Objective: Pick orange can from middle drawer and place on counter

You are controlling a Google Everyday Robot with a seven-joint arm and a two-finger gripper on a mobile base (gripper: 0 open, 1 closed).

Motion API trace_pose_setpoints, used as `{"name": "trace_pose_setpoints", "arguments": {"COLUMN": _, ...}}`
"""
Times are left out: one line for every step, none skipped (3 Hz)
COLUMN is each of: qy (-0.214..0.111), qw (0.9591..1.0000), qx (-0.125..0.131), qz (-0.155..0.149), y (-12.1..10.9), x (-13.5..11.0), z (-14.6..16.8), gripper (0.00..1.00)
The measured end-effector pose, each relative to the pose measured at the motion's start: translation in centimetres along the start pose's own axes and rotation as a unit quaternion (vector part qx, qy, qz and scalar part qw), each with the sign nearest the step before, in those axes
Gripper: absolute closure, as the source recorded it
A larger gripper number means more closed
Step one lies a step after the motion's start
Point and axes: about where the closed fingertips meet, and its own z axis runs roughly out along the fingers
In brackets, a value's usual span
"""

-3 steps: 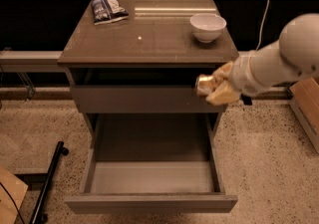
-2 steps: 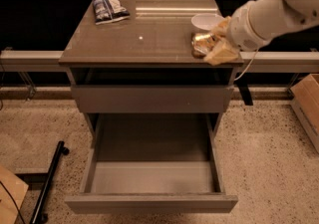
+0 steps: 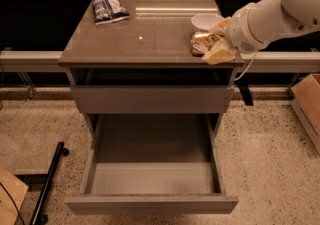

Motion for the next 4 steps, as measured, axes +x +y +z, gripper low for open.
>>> {"name": "trace_pose_setpoints", "arguments": {"qy": -0.025, "qw": 0.9989, "qx": 0.039, "qz": 0.012, "y": -1.7, "x": -1.0, "z": 2.9, "gripper": 1.0}}
{"name": "trace_pose_setpoints", "arguments": {"qy": -0.048, "qw": 0.9971, "qx": 0.058, "qz": 0.012, "y": -3.8, "x": -1.9, "z": 6.9, "gripper": 1.0}}
{"name": "trace_pose_setpoints", "arguments": {"qy": -0.061, "qw": 0.9966, "qx": 0.055, "qz": 0.009, "y": -5.7, "x": -2.3, "z": 11.5, "gripper": 0.82}}
{"name": "trace_pose_setpoints", "arguments": {"qy": -0.068, "qw": 0.9961, "qx": 0.055, "qz": 0.004, "y": -7.3, "x": -2.6, "z": 14.8, "gripper": 0.59}}
